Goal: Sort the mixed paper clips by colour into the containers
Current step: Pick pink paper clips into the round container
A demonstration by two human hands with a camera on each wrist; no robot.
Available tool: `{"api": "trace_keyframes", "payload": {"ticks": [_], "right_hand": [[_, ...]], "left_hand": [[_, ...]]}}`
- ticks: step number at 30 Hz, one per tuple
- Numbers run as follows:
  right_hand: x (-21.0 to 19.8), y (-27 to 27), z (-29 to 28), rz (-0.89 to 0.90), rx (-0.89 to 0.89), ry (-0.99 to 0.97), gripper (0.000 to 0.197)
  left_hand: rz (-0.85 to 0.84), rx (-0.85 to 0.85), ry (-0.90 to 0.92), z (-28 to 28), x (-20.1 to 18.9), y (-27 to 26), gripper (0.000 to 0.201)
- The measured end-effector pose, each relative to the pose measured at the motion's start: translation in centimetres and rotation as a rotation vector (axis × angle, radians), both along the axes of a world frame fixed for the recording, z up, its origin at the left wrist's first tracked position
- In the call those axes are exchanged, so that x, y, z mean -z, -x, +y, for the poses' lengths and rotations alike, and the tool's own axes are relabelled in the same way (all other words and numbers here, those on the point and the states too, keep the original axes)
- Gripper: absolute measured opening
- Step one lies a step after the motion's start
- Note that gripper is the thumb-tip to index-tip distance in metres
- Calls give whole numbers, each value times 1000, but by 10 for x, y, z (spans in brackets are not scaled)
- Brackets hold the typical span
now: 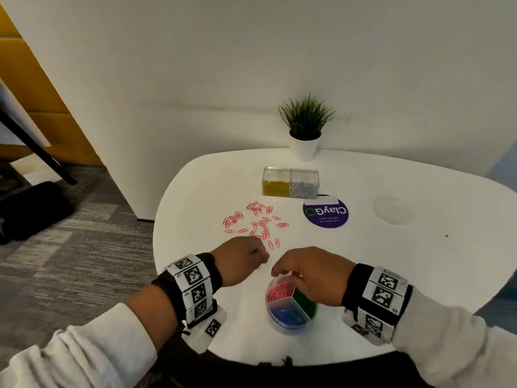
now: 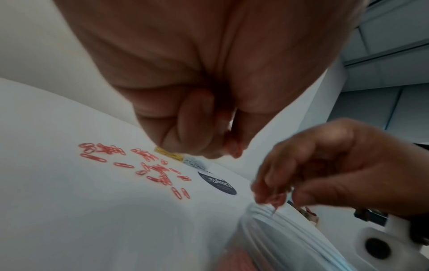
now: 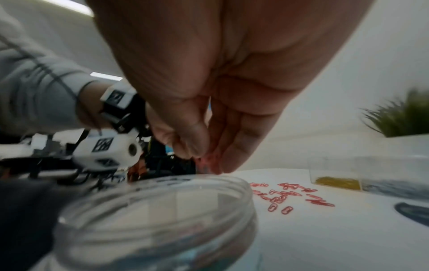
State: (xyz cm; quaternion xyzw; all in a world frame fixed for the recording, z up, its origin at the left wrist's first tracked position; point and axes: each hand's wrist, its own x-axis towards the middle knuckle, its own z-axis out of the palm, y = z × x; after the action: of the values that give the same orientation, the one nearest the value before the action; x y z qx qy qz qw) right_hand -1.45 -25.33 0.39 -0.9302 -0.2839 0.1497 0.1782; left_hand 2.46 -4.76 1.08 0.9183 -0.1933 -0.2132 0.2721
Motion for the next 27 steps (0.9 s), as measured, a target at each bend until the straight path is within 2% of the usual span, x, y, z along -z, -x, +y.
{"api": "trace_keyframes", "payload": {"ticks": [4, 6, 10, 13, 17, 20, 22, 25, 27], "right_hand": [[-2, 6, -15, -2, 216, -222, 30], [3, 4, -24, -12, 280, -199, 24], [21, 7, -34, 110, 278, -22, 23], [28, 9, -35, 133, 256, -45, 21], [29, 2, -38, 167, 249, -80, 16], [30, -13, -43, 191, 358, -223, 11], [34, -29, -44, 129, 437, -268, 14], [42, -61, -38, 8, 400, -136, 20], [45, -84, -30, 0, 342, -41, 26]], "left_hand": [[-72, 68, -16, -15, 7, 15, 17], [-125, 115, -22, -23, 12, 19, 16], [-264, 328, -77, -32, 17, 33, 17], [-344, 492, -223, -34, 15, 39, 23], [-337, 539, -264, -31, 13, 40, 26], [-340, 497, -124, -24, 14, 34, 31], [-343, 428, -7, -17, 13, 25, 31], [-346, 243, 58, 1, 15, -4, 23], [-389, 65, 27, 20, 26, -32, 22]]}}
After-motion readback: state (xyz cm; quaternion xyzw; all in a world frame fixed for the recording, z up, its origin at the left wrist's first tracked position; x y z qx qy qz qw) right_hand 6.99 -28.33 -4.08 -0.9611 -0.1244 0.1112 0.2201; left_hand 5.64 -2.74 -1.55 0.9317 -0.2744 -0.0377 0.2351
